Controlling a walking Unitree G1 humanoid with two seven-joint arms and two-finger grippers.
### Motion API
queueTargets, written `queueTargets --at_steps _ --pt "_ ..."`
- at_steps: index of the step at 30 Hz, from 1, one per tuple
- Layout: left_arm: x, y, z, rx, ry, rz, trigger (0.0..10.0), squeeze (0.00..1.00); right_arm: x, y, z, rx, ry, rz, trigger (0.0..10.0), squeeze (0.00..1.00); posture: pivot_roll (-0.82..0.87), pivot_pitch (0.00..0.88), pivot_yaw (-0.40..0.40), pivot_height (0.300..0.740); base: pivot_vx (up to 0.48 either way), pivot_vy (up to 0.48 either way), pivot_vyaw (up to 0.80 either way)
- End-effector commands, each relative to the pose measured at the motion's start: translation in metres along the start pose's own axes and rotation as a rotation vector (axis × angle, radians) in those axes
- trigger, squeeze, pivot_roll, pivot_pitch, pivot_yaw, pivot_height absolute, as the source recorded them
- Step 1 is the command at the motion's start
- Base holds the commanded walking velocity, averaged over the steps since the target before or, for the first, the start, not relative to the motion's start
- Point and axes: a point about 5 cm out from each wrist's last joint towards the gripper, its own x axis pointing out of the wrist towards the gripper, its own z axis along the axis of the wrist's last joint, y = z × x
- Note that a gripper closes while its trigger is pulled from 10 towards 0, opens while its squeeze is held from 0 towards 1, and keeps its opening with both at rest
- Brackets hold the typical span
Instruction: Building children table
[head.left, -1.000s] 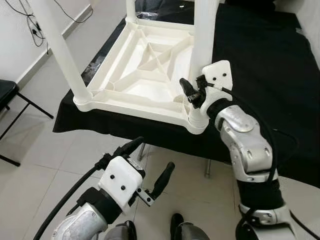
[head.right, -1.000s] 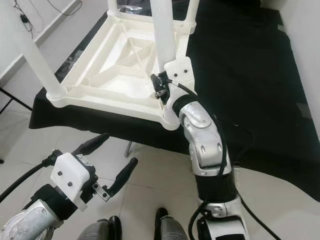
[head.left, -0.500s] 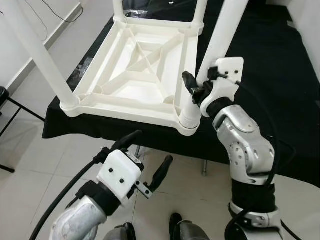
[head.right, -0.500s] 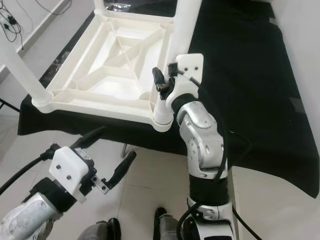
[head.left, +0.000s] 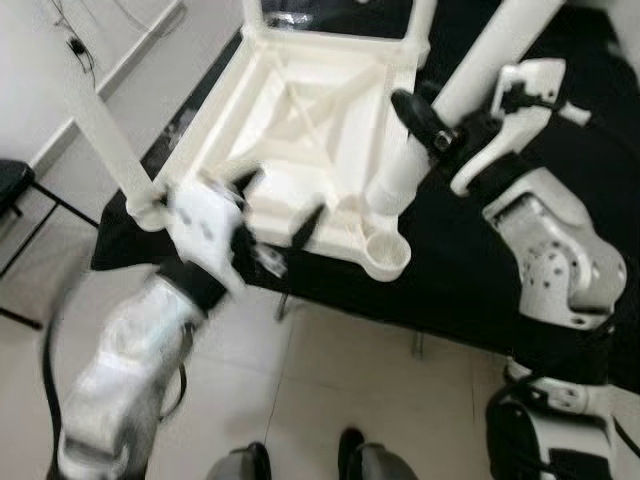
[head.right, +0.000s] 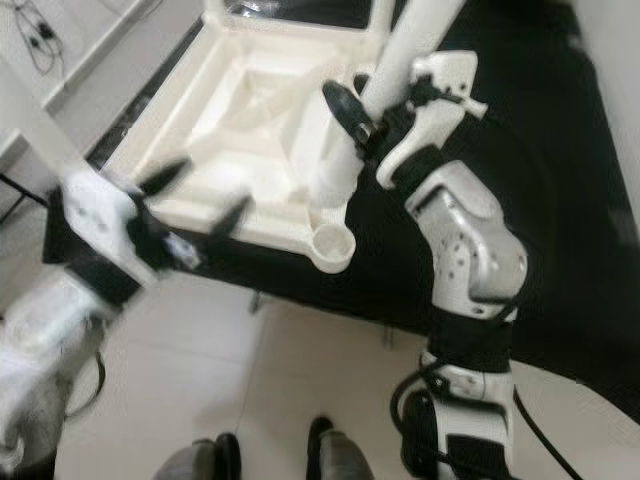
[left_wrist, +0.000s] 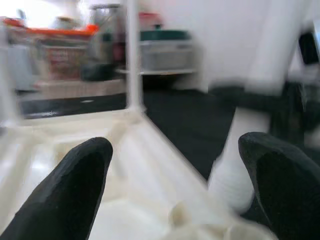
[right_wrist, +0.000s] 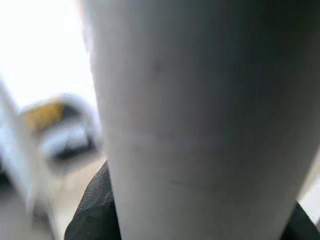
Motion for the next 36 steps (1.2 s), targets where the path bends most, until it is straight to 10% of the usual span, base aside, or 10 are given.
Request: queueTargets --at_steps 1,7,9,11,12,24,25,26,36 --pt "0.001 -0.003 -0.008 -0.053 0.062 -0.094 10.0 0.0 0.001 0.023 -0.008 -0.055 0.052 0.195 10.0 0.0 0.08 0.179 -0.031 0.74 0.0 0.0 0.0" --pt "0.028 -0.013 0.01 -0.21 0.016 -0.303 10.0 0.0 0.001 0.03 -0.02 -0.026 0.11 0.231 10.0 0.0 0.06 0.151 -0.023 0.74 0.0 0.0 0.0" --pt "0.035 -0.014 0.018 -0.255 -0.021 -0.338 10.0 0.24 0.001 0.032 -0.017 -0.023 0.097 0.249 10.0 0.0 0.06 0.145 -0.019 0.74 0.0 0.0 0.0" --pt "0.037 -0.014 0.021 -0.276 -0.037 -0.353 10.0 0.24 0.001 0.033 -0.015 -0.017 0.09 0.254 10.0 0.0 0.06 0.145 -0.019 0.74 0.0 0.0 0.0" --pt "0.04 -0.015 0.026 -0.329 -0.055 -0.381 10.0 1.0 0.001 0.034 -0.013 -0.019 0.082 0.266 10.0 0.0 0.06 0.145 -0.019 0.74 0.0 0.0 0.0" --pt "0.057 -0.001 0.028 -0.398 -0.006 -0.372 10.0 1.0 -0.01 0.051 0.011 -0.07 -0.025 0.448 10.0 0.0 0.04 0.124 -0.003 0.74 0.0 0.0 0.0" --pt "0.06 0.001 0.023 -0.386 0.036 -0.346 10.0 0.19 -0.007 0.055 0.005 -0.101 0.012 0.456 10.0 0.0 0.05 0.124 -0.004 0.74 0.0 0.0 0.0" --pt "0.061 0.001 0.024 -0.381 0.032 -0.351 10.0 0.0 -0.006 0.056 0.003 -0.108 0.02 0.455 10.0 0.0 0.05 0.122 -0.004 0.74 0.0 0.0 0.0" --pt "0.062 -0.012 0.051 -0.403 -0.039 -0.563 10.0 0.0 0.014 0.034 -0.007 -0.152 0.09 0.265 10.0 0.0 0.06 0.113 -0.003 0.74 0.0 0.0 0.0"
